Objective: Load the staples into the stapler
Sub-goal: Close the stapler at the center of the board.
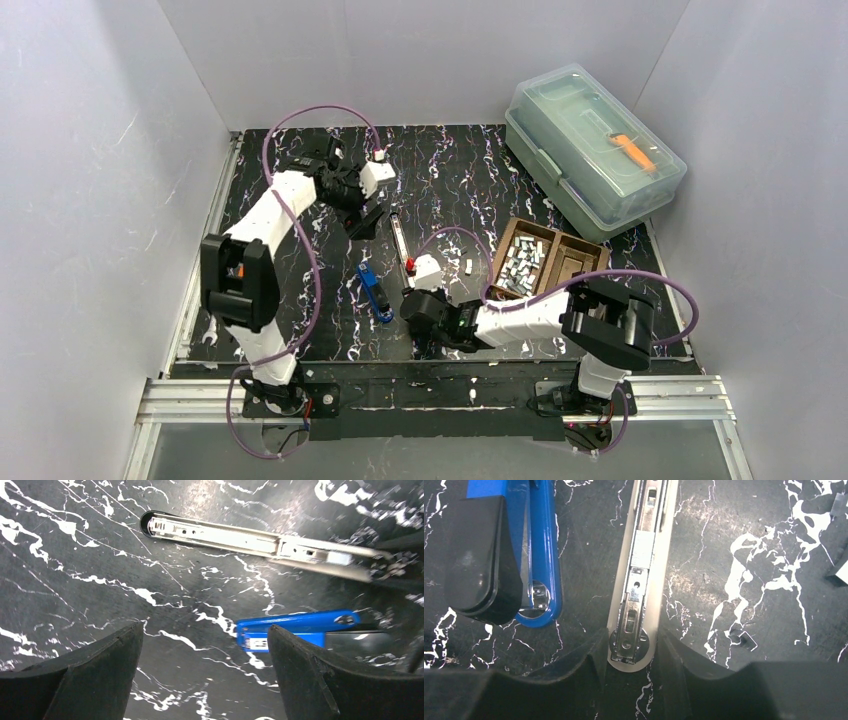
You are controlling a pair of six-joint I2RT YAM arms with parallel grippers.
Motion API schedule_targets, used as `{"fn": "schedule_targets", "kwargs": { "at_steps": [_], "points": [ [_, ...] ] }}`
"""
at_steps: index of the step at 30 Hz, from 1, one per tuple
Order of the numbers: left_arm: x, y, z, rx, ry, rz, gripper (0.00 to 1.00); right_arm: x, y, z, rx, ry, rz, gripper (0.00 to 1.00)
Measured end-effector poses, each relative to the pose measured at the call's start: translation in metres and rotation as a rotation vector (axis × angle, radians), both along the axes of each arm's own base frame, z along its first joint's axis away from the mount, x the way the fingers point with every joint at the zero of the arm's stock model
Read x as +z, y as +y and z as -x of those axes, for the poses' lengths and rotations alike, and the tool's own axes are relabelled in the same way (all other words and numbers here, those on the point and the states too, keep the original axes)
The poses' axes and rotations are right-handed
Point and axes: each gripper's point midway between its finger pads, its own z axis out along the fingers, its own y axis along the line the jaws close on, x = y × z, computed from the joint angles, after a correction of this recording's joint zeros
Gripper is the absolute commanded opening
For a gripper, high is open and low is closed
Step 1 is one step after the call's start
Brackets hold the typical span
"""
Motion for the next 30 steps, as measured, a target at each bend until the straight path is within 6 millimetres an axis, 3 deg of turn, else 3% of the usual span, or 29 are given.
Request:
{"fn": "schedule_targets", "kwargs": {
  "at_steps": [6, 15, 22, 30],
  "points": [
    [-0.035, 0.001, -0.017, -0.226, -0.035, -0.054, 0.98, 0.001, 0.002, -0.002, 0.009, -0.014, 0.002, 0.32],
    [-0.049, -0.020, -0.072, -0.442, -0.191, -0.068, 0.98, 0.003, -0.001, -0.003, 0.006, -0.021, 0.008, 0.24],
    [-0.080, -0.022, -0.070, -0.625, -0.226, -0.119, 0.96, 0.003, -0.009, -0.001, 0.006, -0.023, 0.004, 0.23],
    [-0.089, -0.020, -0.071, -0.790, -0.294, -0.211, 0.81, 0.005, -0.013, 0.002, 0.013, -0.021, -0.007, 0.21]
  ]
}}
